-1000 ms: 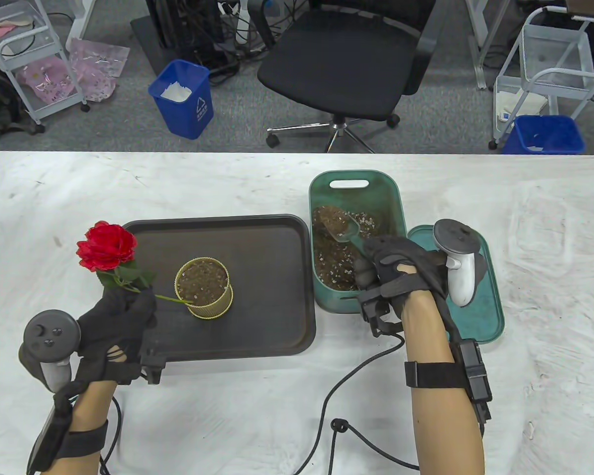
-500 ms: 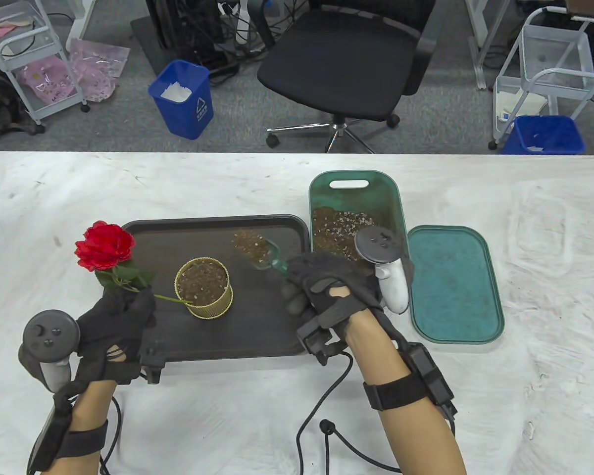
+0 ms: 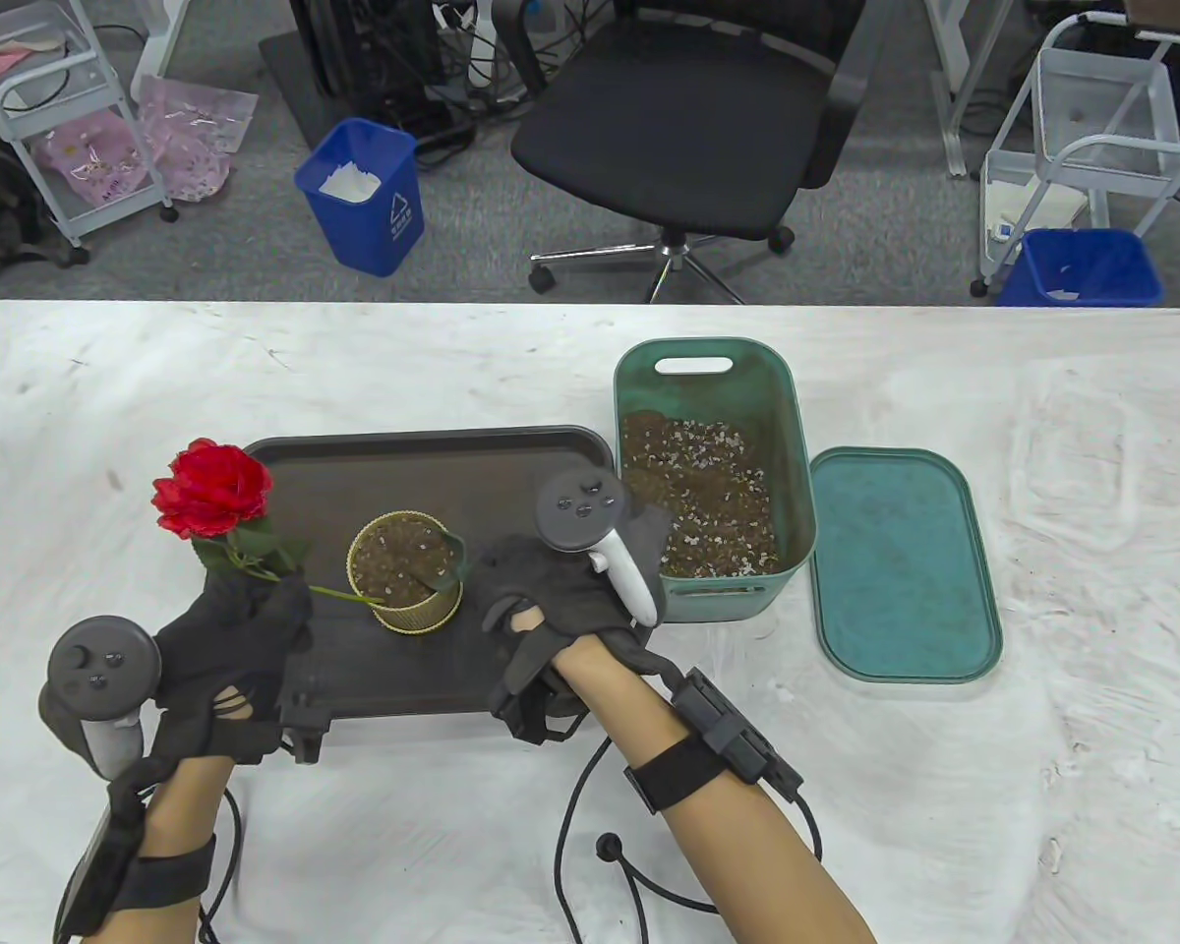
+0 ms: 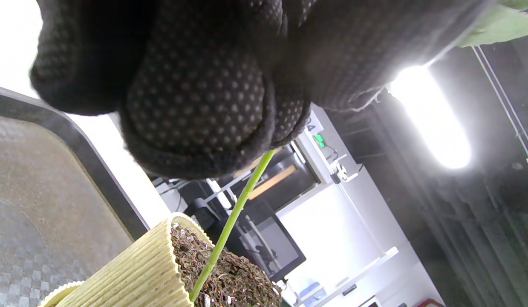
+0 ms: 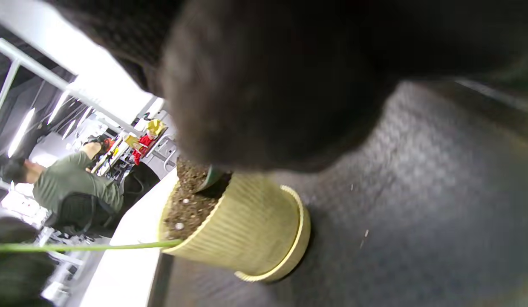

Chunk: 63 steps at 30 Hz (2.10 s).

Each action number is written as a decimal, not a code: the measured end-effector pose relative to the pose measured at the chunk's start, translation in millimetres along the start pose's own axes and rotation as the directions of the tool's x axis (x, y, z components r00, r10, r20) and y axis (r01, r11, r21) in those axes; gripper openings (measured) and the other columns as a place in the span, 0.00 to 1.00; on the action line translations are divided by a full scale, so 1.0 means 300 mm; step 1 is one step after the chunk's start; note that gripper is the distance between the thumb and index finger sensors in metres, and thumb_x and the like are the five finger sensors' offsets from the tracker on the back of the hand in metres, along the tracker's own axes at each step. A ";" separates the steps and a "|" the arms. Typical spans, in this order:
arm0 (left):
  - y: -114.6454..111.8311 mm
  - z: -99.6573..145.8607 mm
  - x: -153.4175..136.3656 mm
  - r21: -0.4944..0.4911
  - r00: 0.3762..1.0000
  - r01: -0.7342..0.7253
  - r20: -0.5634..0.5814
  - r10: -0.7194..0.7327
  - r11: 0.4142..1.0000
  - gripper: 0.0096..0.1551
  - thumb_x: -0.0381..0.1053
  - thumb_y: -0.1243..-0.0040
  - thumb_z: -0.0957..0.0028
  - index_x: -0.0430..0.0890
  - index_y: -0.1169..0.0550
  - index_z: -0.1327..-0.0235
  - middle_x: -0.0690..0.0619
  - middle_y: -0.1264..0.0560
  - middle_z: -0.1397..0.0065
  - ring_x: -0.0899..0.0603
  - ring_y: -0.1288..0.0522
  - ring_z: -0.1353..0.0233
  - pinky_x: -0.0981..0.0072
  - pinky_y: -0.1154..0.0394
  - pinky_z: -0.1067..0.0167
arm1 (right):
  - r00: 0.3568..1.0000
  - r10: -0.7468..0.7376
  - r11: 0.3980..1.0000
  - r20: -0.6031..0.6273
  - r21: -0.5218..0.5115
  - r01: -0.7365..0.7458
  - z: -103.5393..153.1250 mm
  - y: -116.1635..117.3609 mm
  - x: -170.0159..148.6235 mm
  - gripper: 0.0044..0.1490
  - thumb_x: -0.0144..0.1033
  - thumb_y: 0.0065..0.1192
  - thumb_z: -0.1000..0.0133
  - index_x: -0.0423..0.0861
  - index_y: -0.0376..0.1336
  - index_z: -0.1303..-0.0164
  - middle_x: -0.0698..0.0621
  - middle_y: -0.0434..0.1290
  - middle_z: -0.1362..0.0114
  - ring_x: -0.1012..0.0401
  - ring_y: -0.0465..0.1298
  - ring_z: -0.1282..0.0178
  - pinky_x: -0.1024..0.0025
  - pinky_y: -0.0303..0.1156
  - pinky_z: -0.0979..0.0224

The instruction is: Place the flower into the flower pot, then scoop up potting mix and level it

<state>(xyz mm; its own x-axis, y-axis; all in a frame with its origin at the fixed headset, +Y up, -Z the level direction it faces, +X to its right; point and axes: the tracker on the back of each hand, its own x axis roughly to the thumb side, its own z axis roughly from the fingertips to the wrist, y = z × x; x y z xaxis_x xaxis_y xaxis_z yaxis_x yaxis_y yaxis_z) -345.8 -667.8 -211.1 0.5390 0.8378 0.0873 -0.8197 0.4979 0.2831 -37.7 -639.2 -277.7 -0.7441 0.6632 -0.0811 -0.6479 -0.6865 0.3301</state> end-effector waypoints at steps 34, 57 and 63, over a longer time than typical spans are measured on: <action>0.005 0.007 -0.010 0.021 1.000 0.011 -0.018 -0.010 1.000 0.25 0.58 0.29 0.58 0.47 0.16 0.52 0.55 0.12 0.56 0.50 0.09 0.71 0.60 0.12 0.65 | 0.865 0.492 0.705 -0.094 -0.540 -0.460 0.150 -0.382 0.076 0.34 0.40 0.68 0.54 0.38 0.68 0.40 0.43 0.84 0.53 0.54 0.86 0.74 0.62 0.84 0.75; 0.009 0.005 -0.007 0.012 1.000 0.024 -0.002 -0.024 1.000 0.25 0.58 0.29 0.58 0.47 0.16 0.52 0.55 0.12 0.56 0.50 0.09 0.71 0.60 0.12 0.65 | 0.670 0.567 0.756 -0.480 -0.021 -0.655 -0.347 -0.421 -0.251 0.33 0.37 0.68 0.54 0.44 0.67 0.36 0.45 0.83 0.45 0.49 0.86 0.63 0.57 0.84 0.64; 0.011 0.004 -0.007 0.013 1.000 0.029 -0.007 -0.028 1.000 0.25 0.58 0.29 0.58 0.47 0.16 0.52 0.55 0.12 0.56 0.50 0.09 0.71 0.60 0.12 0.65 | 0.769 0.431 0.871 -0.472 -0.005 -0.491 -0.384 -0.415 -0.292 0.33 0.37 0.67 0.54 0.43 0.67 0.36 0.45 0.83 0.46 0.50 0.86 0.64 0.57 0.85 0.64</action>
<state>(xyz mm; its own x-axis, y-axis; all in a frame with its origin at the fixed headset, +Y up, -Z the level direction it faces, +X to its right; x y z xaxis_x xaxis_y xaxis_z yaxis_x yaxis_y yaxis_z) -349.5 -668.0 -209.3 0.5607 0.8248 0.0725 -0.8015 0.5187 0.2976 89.3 -646.1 -420.0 -0.9283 0.0732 -0.3644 -0.1996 -0.9253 0.3225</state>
